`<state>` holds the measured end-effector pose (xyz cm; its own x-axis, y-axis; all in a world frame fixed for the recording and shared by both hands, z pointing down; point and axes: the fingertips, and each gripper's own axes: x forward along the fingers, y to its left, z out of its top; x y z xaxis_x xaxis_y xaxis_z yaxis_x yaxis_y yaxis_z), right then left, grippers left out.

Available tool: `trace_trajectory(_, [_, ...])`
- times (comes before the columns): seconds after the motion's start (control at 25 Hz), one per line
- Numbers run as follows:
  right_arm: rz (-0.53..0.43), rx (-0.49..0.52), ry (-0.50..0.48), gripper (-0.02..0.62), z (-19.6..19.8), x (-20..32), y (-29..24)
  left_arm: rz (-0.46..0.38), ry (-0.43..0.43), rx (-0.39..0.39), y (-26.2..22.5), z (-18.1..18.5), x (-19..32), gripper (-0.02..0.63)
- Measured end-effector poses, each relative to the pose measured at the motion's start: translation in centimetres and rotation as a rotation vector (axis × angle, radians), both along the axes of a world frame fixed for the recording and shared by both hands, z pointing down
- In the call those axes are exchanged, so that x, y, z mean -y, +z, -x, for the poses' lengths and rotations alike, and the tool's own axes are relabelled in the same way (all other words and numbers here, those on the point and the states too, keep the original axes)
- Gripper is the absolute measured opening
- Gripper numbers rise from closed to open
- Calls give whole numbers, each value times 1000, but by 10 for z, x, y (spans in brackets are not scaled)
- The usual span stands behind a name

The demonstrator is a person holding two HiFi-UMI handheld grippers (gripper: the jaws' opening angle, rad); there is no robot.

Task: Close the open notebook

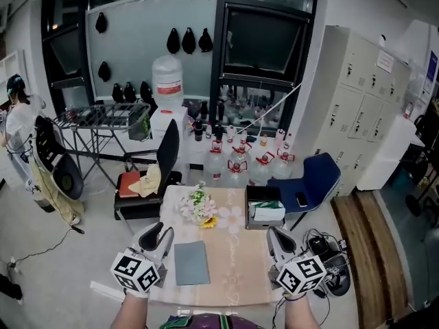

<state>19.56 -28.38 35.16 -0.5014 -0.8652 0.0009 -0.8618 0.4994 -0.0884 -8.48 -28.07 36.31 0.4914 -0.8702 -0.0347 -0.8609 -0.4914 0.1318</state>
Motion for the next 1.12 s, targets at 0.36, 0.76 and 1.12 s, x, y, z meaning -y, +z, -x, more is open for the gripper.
trace_trajectory(0.36, [-12, 58, -76, 0, 25, 2, -7, -18, -28, 5, -10, -1, -10, 91])
trace_trajectory(0.76, [-22, 80, -65, 0, 26, -2, -10, -41, -36, -17, -16, 4, -21, 17])
trace_trajectory(1.12, [-21, 78, -52, 0, 29, 2, -13, -73, -87, -29, -20, 17, -22, 17])
